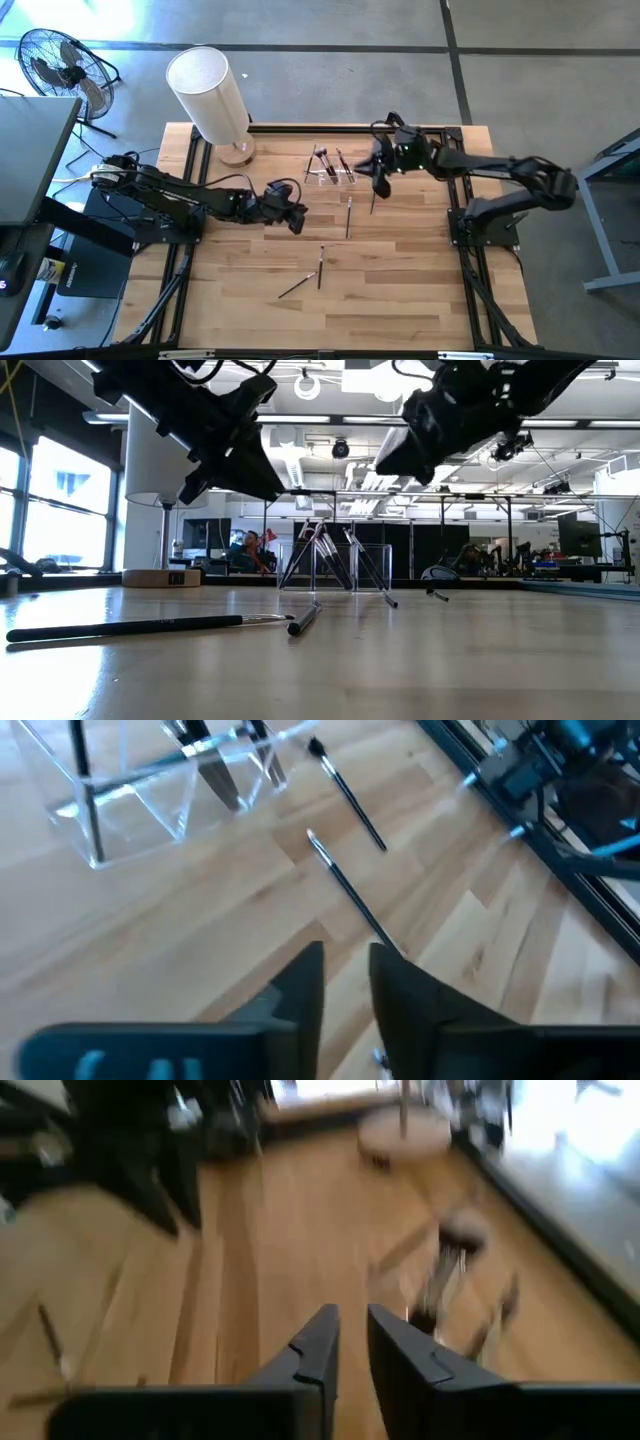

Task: Put items in baskets/containers
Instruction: Put the black eyeshadow brush into the transparent organizer

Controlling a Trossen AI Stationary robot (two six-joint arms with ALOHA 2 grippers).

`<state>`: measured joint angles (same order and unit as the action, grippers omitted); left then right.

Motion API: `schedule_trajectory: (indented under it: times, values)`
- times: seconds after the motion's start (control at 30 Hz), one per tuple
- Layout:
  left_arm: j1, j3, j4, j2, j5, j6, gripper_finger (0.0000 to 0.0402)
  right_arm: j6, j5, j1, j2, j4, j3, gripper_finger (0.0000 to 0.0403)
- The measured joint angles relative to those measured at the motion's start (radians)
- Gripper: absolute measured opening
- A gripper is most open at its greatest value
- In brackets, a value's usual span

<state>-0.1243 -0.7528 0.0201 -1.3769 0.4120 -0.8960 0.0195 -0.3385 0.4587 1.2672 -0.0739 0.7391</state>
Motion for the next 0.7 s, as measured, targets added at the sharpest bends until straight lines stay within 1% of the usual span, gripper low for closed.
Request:
schedule_trajectory:
  times: [0.1, 0.17, 0.23, 0.3, 0.33, 0.4, 0.5, 0.57, 0.63, 0.7]
  values:
    - [0.0, 0.0, 0.037, 0.0, 0.055, 0.006, 0.0117, -0.011, 0.101, -0.06, -0.057, 0.214, 0.0, 0.001]
    - [0.0, 0.0, 0.069, 0.0, 0.068, 0.054, 0.0128, -0.015, 0.218, -0.116, -0.075, 0.365, 0.0, 0.0007]
    - [0.0, -0.012, 0.076, 0.0, 0.037, 0.104, 0.0129, -0.074, 0.343, -0.177, -0.079, 0.503, 0.0, 0.001]
    - [0.0, -0.061, 0.033, 0.0, 0.002, 0.151, 0.0126, -0.167, 0.426, -0.23, -0.077, 0.619, 0.0, 0.0004]
    - [-0.001, -0.101, -0.023, 0.0, -0.016, 0.167, 0.0124, -0.215, 0.453, -0.255, -0.076, 0.667, 0.0, 0.0002]
    - [-0.01, -0.198, -0.183, -0.016, -0.043, 0.174, 0.0117, -0.295, 0.49, -0.299, -0.075, 0.743, 0.0, 0.0004]
    - [-0.016, -0.368, -0.45, -0.103, -0.037, 0.146, 0.0104, -0.404, 0.529, -0.345, -0.078, 0.818, -0.001, 0.0005]
    - [-0.021, -0.48, -0.62, -0.156, -0.037, 0.076, 0.0096, -0.46, 0.539, -0.366, -0.079, 0.842, -0.001, 0.0002]
    - [-0.02, -0.584, -0.723, -0.199, -0.052, -0.021, 0.009, -0.495, 0.538, -0.383, -0.079, 0.86, -0.001, 0.0003]
    - [-0.02, -0.662, -0.841, -0.244, -0.092, -0.096, 0.0088, -0.517, 0.539, -0.397, -0.079, 0.866, -0.001, 0.0004]
